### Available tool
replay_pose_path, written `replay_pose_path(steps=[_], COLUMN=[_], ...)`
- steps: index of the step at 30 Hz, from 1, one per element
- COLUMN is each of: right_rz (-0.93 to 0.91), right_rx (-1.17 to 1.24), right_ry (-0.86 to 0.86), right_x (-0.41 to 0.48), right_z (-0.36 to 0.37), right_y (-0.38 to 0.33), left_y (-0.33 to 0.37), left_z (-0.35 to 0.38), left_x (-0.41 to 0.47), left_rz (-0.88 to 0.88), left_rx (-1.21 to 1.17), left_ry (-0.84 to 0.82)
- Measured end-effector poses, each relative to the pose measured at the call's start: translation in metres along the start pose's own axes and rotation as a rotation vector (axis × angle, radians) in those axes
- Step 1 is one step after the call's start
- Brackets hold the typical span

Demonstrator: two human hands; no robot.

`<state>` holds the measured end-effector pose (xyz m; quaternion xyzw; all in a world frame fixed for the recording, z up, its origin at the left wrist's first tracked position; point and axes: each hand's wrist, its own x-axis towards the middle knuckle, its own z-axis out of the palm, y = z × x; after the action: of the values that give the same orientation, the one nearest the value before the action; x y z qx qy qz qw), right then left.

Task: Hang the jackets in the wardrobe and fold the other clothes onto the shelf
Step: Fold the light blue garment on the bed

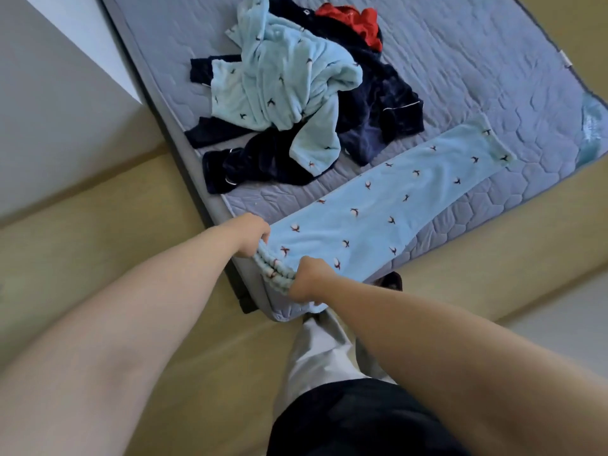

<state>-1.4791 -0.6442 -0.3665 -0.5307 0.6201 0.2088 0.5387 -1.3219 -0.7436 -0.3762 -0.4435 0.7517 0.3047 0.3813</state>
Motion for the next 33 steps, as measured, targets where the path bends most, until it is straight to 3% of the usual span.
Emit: replay_pose_path(steps=[5, 8, 11, 24, 33], right_rz=[-0.052, -0.053, -0.021, 0.110, 0.054], right_rx=[-0.023, 0.048, 0.123, 0.313, 0.428], right_ry=[-0.160, -0.178, -0.171, 0.089, 0.110], right_x=[-0.019, -0.029, -0.035, 0.010, 0.112], right_z=[0.035, 0.031, 0.005, -0.139, -0.243], right_y=[-0.051, -0.053, -0.032, 0.194, 0.358], left_y=[-0.016, -0.008, 0.015, 0.206, 0.318], left_z=[-0.007, -0.024, -0.047, -0.170, -0.242], left_x=[-0.031, -0.034, -0.025, 0.107, 0.274], left_rz=[-0.113, -0.192, -0.159, 0.098, 0.018], left_rx=[0.363, 0.369, 0.416, 0.442, 0.034], left_ry=[-0.280, -0.364, -0.377, -0.159, 0.035])
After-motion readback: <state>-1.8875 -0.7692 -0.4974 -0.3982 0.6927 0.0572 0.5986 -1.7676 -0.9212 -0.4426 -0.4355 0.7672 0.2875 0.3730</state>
